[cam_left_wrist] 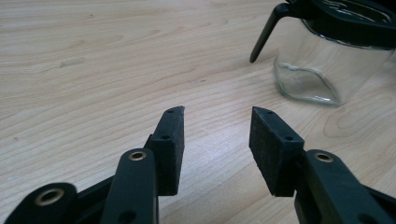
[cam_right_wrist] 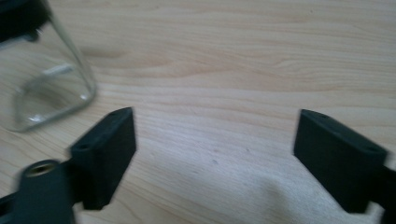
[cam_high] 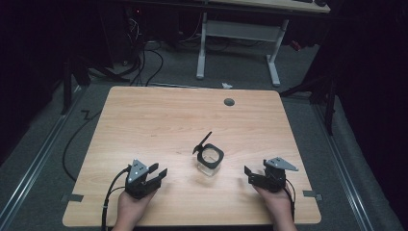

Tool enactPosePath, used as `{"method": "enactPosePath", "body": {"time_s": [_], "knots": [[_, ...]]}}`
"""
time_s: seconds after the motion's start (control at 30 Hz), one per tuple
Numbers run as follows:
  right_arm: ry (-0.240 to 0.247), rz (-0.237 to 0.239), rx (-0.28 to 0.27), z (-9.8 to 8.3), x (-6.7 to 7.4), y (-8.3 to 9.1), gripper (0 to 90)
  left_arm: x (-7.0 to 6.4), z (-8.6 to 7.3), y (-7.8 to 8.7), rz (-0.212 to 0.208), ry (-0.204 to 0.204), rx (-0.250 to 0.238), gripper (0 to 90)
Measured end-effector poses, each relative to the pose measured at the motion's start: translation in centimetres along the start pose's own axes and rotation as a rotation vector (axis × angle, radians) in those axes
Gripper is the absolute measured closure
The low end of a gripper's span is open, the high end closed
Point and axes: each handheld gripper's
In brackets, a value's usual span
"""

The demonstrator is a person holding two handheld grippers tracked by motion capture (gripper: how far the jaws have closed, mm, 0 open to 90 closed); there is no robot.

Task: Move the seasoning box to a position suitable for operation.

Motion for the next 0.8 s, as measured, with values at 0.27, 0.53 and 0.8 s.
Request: {"method": "enactPosePath", "body": {"time_s": [0.27,0.53,0.8], "knots": [[0.031,0.058,-0.026,-0.3,0.9,0.4,38.9,-0.3,-0.1,0.0,0.008,-0.027,-0.015,56.0],[0.100,0.079,-0.035,-0.3,2.1,-0.1,62.0,-1.6,-0.7,-0.5,-0.010,-0.112,0.013,56.4],[0.100,0.118,0.009,0.1,2.8,-1.5,87.8,-2.0,-1.1,-0.2,-0.064,-0.134,0.042,69.9]]}}
Point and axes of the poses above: each handheld gripper's, and its own axes: y roughly backward along the jaws, z roughly out of its top, x roughly to its left, and after that the axes turned 12 degrees about -y, right-handed
